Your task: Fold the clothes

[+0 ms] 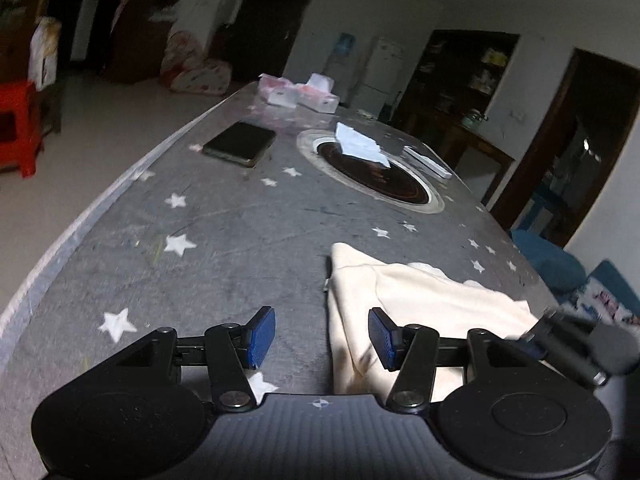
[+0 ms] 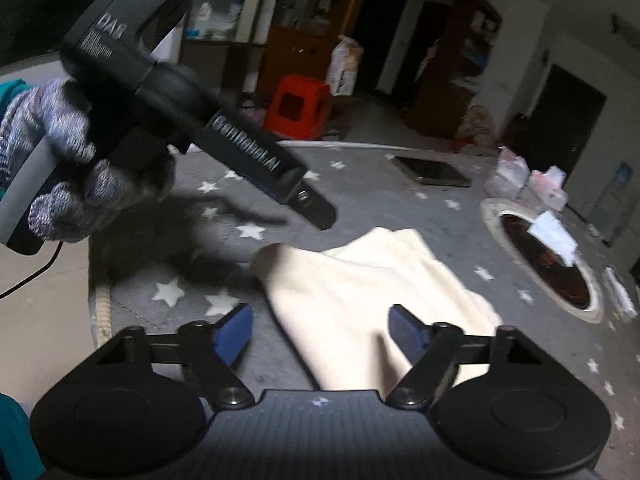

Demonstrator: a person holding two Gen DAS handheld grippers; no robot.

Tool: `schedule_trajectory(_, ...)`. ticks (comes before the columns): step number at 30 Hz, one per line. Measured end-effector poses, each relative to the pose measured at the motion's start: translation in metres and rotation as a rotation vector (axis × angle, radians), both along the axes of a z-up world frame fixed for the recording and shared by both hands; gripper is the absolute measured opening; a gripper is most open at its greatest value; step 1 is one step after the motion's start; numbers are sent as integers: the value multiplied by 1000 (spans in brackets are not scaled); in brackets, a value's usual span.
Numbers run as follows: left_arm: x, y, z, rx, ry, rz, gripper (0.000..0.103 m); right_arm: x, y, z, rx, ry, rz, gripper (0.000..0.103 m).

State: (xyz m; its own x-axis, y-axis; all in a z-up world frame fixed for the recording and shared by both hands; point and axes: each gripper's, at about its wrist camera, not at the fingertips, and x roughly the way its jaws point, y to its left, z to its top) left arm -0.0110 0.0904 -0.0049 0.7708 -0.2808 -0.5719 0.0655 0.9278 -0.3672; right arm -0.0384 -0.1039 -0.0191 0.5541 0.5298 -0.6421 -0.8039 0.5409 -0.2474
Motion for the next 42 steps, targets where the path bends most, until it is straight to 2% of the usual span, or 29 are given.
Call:
schedule_trajectory(6, 2, 12, -5, -73, 43, 25, 55, -4, 26, -11, -50, -30, 72, 58)
schedule_trajectory(9, 5, 17, -7, -122, 70, 34, 56, -4, 34, -13, -64, -46, 82, 56)
schedule_trajectory(12, 7, 18, -10, -167, 91, 28, 59, 0, 38, -13, -62, -36, 76, 46)
schedule_trajectory(14, 8, 17, -12, -199, 106, 21, 60, 5, 37, -12, -55, -26, 54, 29)
schedule_trajectory(17, 9, 18, -12, -244, 119, 25, 68, 14, 26, -6, 3, 21, 26, 21)
schedule_trajectory(19, 12, 19, -12, -285, 133, 34, 79, 20, 18, 1, 55, 62, 10, 19)
schedule_trajectory(25, 21, 12, -13, -388, 171, 22, 81, 30, -6, 22, 182, 137, -24, 15)
schedule_trajectory(29, 30, 5, -19, -461, 217, 15, 81, 29, -19, 33, 236, 150, -34, 14)
schedule_trajectory(32, 36, -1, -25, -515, 253, 1, 79, 27, -24, 36, 255, 158, -25, 14)
schedule_trajectory(35, 40, -6, -32, -544, 275, -11, 67, 22, -26, 36, 263, 162, -8, 14)
schedule_trajectory(42, 42, -8, -45, -564, 302, -17, 25, 16, -29, 30, 261, 192, 21, 16)
